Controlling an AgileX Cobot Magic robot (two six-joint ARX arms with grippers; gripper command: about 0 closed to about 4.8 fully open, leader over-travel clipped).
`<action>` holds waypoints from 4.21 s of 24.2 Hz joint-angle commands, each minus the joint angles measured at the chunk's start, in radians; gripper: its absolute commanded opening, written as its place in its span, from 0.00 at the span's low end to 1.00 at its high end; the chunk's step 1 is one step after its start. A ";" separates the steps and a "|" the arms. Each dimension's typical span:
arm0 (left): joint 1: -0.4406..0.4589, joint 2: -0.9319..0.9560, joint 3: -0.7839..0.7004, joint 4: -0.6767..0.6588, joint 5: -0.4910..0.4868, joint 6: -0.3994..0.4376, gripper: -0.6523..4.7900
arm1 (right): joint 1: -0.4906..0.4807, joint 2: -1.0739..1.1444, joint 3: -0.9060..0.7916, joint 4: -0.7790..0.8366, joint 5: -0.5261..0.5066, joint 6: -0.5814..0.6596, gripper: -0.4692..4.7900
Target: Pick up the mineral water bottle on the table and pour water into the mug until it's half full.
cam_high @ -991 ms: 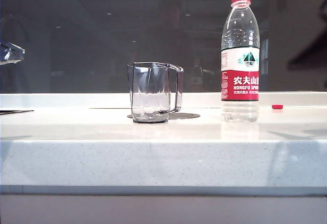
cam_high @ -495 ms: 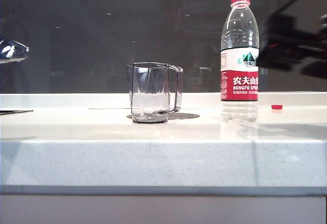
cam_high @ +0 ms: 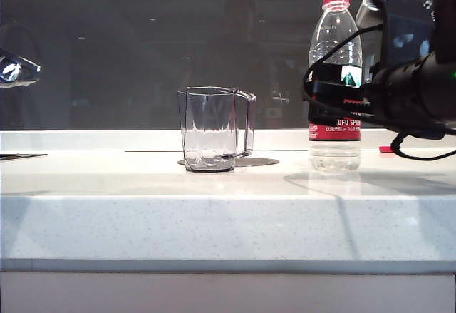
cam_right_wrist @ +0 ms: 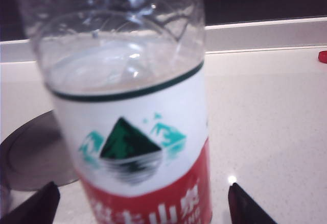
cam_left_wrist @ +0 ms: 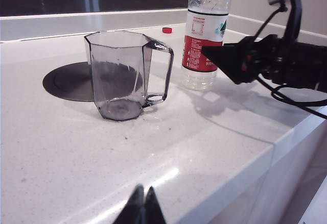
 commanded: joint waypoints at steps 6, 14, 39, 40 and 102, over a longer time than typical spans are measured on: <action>0.000 0.000 0.003 0.009 0.004 0.002 0.11 | -0.006 0.090 0.092 0.029 -0.013 -0.001 1.00; 0.000 0.000 0.002 0.009 0.004 0.002 0.11 | -0.063 0.101 0.133 0.018 -0.013 -0.001 1.00; 0.000 0.000 0.003 0.009 0.004 0.002 0.11 | -0.076 0.101 0.134 0.022 -0.056 -0.001 0.71; 0.000 0.000 0.003 0.009 0.004 0.002 0.11 | -0.076 0.101 0.134 0.034 -0.056 -0.005 0.71; 0.126 0.000 0.003 0.009 0.004 0.002 0.11 | -0.024 -0.080 0.270 -0.240 0.035 -1.559 0.71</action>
